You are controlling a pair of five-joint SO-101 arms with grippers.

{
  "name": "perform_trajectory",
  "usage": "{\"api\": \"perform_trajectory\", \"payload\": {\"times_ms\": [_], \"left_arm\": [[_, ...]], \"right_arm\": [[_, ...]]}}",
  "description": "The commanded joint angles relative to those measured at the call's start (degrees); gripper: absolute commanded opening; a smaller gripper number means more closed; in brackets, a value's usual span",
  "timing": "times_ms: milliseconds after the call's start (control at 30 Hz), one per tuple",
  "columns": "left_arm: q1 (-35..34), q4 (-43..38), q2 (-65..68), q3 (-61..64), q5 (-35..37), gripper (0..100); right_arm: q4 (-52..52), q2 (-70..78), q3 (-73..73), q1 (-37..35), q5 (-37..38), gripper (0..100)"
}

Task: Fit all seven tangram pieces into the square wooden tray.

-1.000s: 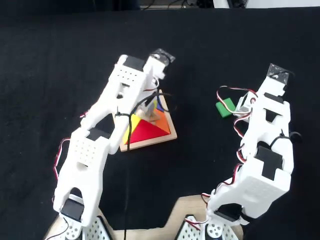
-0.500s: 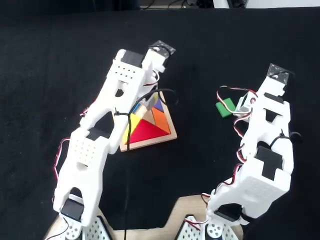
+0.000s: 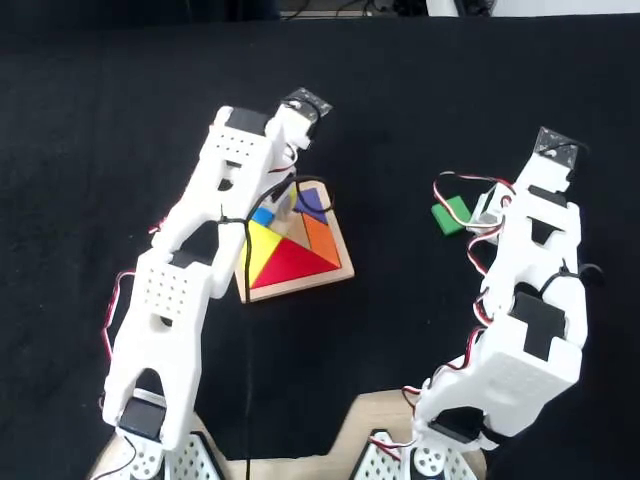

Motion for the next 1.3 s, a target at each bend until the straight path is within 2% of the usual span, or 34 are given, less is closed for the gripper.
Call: {"api": "perform_trajectory", "payload": {"times_ms": [0, 267, 533, 667, 900, 1000, 1100, 1267], "left_arm": [[-1.89, -0.35, -0.79, -2.07, -0.88, 19], [-5.67, -0.79, -0.26, -5.49, -0.88, 19], [-4.97, -0.79, -0.88, -5.85, -0.88, 19], [-5.23, 1.76, -0.97, -11.12, -0.88, 19], [-0.57, 3.52, -0.62, -17.45, -0.44, 19], [1.36, 6.86, -1.93, -19.74, 1.41, 19], [1.71, 15.21, -5.36, -28.26, 4.75, 19], [-4.44, 15.47, -15.21, -31.69, 14.95, 19]], "right_arm": [[0.53, -0.22, -2.77, -0.97, 0.7, 1.1], [0.53, -0.22, -2.77, -0.97, 0.7, 1.1], [0.53, -0.22, -2.77, -0.97, 0.7, 1.1], [0.53, -0.22, -2.77, -0.97, 0.7, 1.1], [0.53, -0.57, -2.77, -1.41, 0.7, 1.1], [0.53, -0.66, -3.12, -1.85, 5.54, 1.1], [0.62, -1.27, -3.82, -4.92, 12.48, 1.1], [8.0, -3.12, -7.08, -8.62, 17.76, 1.3]]}}
